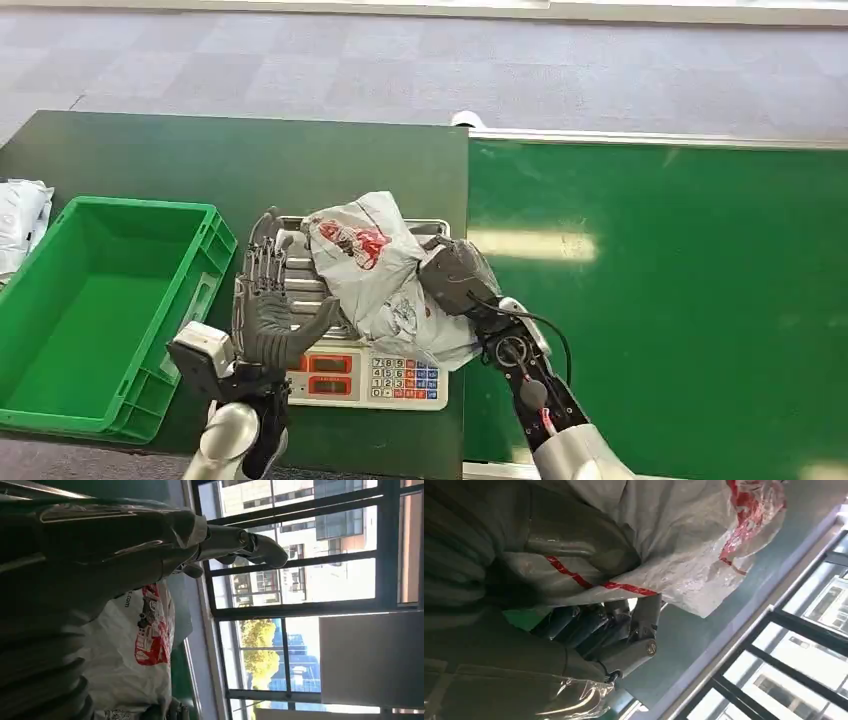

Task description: Moved the parcel from conveyor to table for the left to box.

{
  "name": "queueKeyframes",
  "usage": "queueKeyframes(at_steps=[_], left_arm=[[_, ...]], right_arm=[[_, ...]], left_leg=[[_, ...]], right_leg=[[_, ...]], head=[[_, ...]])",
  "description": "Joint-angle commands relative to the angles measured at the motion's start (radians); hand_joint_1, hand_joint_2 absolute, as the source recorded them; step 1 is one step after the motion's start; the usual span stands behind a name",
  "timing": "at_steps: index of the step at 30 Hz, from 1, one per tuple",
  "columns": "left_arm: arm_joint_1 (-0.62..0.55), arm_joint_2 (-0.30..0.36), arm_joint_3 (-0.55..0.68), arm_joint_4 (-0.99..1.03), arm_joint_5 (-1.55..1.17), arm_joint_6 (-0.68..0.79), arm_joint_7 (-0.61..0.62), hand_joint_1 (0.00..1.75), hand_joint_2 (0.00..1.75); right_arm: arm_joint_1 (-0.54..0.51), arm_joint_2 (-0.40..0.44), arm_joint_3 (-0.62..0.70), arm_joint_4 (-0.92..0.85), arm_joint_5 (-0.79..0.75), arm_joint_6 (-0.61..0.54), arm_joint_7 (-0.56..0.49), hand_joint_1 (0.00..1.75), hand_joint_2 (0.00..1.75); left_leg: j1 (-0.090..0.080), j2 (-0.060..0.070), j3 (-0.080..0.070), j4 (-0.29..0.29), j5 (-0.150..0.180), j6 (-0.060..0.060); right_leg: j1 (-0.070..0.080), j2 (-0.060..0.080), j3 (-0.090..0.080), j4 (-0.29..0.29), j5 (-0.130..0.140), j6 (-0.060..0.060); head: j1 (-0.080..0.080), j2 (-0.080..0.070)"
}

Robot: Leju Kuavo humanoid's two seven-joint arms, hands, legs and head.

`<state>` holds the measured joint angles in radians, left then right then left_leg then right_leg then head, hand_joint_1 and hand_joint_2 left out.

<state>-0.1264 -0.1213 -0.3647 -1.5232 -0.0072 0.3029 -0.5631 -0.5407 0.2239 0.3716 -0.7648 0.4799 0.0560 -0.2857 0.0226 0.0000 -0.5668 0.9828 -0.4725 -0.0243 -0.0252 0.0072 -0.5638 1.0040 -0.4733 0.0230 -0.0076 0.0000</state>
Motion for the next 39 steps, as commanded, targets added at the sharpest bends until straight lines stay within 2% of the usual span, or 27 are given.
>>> queueKeyframes(at_steps=[1,9,12,15,18,21,28,31,33,37,39], left_arm=[[0.005,-0.003,0.042,0.029,-0.016,0.021,0.014,0.0,1.75],[0.039,0.0,0.059,0.017,-0.019,0.03,0.013,0.0,1.75],[0.063,-0.004,0.07,0.002,-0.027,0.037,0.009,0.0,1.75],[0.065,-0.004,0.07,0.001,-0.028,0.037,0.008,0.0,1.75],[0.06,-0.011,0.083,0.01,-0.029,0.035,0.004,0.0,1.75],[0.052,-0.017,0.087,0.016,-0.03,0.028,0.004,0.0,1.75],[0.053,-0.017,0.086,0.015,-0.031,0.025,0.005,0.0,1.75],[0.057,-0.018,0.089,0.013,-0.032,0.018,0.007,0.0,1.75],[0.072,-0.015,0.093,0.001,-0.038,0.013,0.01,0.0,1.75],[0.079,-0.015,0.098,-0.005,-0.041,0.011,0.011,0.0,1.75],[0.115,-0.011,0.116,-0.035,-0.048,0.014,0.011,0.0,1.75]], right_arm=[[-0.092,0.005,-0.039,0.237,-0.033,-0.093,0.029,0.0,1.75],[-0.065,-0.008,-0.069,0.115,-0.034,-0.135,0.005,0.0,1.75],[-0.022,-0.018,-0.086,-0.026,-0.058,-0.175,-0.072,0.0,1.75],[-0.016,-0.019,-0.087,-0.044,-0.062,-0.17,-0.067,0.0,1.75],[0.026,-0.026,-0.086,-0.201,-0.113,-0.201,-0.155,0.0,1.75],[0.066,-0.038,-0.079,-0.348,-0.151,-0.212,-0.156,0.0,1.75],[0.077,-0.044,-0.076,-0.368,-0.156,-0.218,-0.156,0.0,1.75],[0.103,-0.059,-0.074,-0.444,-0.166,-0.237,-0.163,0.0,1.75],[0.18,-0.102,-0.06,-0.596,-0.11,-0.296,-0.141,0.0,1.75],[0.212,-0.114,-0.065,-0.638,-0.102,-0.289,-0.127,0.0,1.75],[0.282,-0.132,-0.091,-0.675,-0.056,-0.322,-0.114,0.0,1.75]], left_leg=[[0.0,0.001,0.001,-0.001,0.001,0.002],[-0.001,0.0,0.001,-0.001,0.0,0.001],[0.0,0.0,0.0,0.0,0.0,0.001],[0.0,0.0,0.0,0.0,0.0,0.001],[0.0,-0.001,0.0,0.0,0.0,0.001],[0.0,-0.002,-0.001,0.0,0.001,0.002],[0.0,-0.001,0.0,-0.001,0.001,0.002],[0.0,-0.002,0.0,-0.001,0.001,0.002],[0.0,-0.002,0.0,0.0,0.0,0.001],[0.0,-0.003,0.001,-0.001,0.0,0.002],[0.0,-0.001,0.001,-0.001,0.0,0.001]], right_leg=[[0.0,0.0,0.001,-0.001,0.001,-0.002],[0.0,0.0,0.0,0.0,0.0,-0.002],[0.0,0.0,-0.001,0.0,0.0,-0.002],[0.0,-0.001,-0.001,0.0,0.0,-0.001],[0.0,-0.001,-0.001,0.0,0.0,-0.001],[0.0,-0.003,-0.001,0.0,0.0,-0.002],[0.0,-0.002,0.0,-0.001,0.0,-0.002],[0.0,-0.002,0.0,-0.001,0.0,-0.002],[0.0,-0.002,0.0,-0.001,0.0,-0.001],[0.001,-0.004,0.001,-0.002,0.0,-0.002],[0.0,-0.001,0.0,-0.001,0.0,-0.001]], head=[[-0.001,0.0],[0.0,0.0],[-0.001,0.0],[-0.001,0.0],[0.0,0.0],[0.0,0.0],[0.0,0.0],[0.0,0.0],[0.0,0.0],[0.0,0.0],[0.0,0.0]])
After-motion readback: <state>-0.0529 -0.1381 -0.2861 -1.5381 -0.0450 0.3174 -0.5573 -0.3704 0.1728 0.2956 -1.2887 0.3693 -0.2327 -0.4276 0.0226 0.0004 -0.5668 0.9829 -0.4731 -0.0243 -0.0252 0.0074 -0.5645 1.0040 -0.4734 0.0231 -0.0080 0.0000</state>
